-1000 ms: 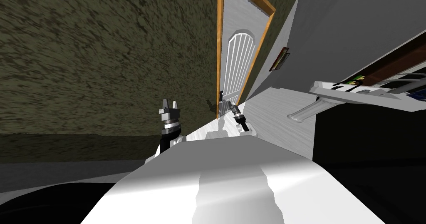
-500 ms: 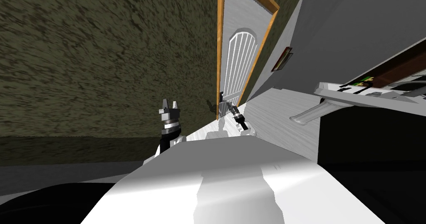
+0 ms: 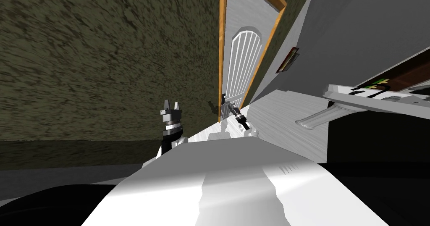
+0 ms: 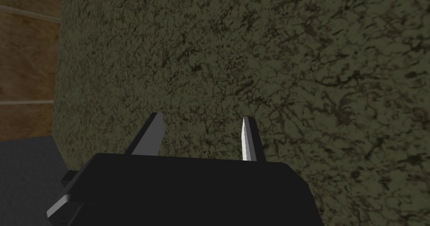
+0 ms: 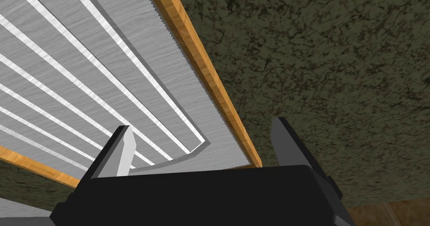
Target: Pull the door open
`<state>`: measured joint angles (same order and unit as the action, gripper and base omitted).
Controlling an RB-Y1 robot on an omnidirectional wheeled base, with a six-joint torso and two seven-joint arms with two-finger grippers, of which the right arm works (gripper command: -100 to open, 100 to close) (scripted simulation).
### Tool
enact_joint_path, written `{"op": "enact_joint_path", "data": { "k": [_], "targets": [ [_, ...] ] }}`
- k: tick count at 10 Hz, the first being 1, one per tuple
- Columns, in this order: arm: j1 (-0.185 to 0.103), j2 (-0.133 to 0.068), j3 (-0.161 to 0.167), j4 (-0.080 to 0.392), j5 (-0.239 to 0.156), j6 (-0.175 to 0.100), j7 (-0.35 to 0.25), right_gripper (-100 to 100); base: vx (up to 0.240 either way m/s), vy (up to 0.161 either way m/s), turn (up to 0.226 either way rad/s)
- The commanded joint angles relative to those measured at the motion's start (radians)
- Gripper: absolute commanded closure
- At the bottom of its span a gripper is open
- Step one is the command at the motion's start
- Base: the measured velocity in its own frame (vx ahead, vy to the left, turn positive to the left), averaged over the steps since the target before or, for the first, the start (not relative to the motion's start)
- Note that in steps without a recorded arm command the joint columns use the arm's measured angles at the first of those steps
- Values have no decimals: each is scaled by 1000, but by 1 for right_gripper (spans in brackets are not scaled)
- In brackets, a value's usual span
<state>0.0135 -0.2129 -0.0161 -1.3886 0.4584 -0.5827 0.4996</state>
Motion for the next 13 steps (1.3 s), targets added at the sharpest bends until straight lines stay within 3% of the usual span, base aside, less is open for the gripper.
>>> {"op": "enact_joint_path", "data": {
  "k": [1,13],
  "targets": [
    [-23,-11,-4,49,21,-11,18,-100,92,-49,40],
    [-163,-71,-22,329,157,-62,123,-100,93,-48,29]
  ]
}}
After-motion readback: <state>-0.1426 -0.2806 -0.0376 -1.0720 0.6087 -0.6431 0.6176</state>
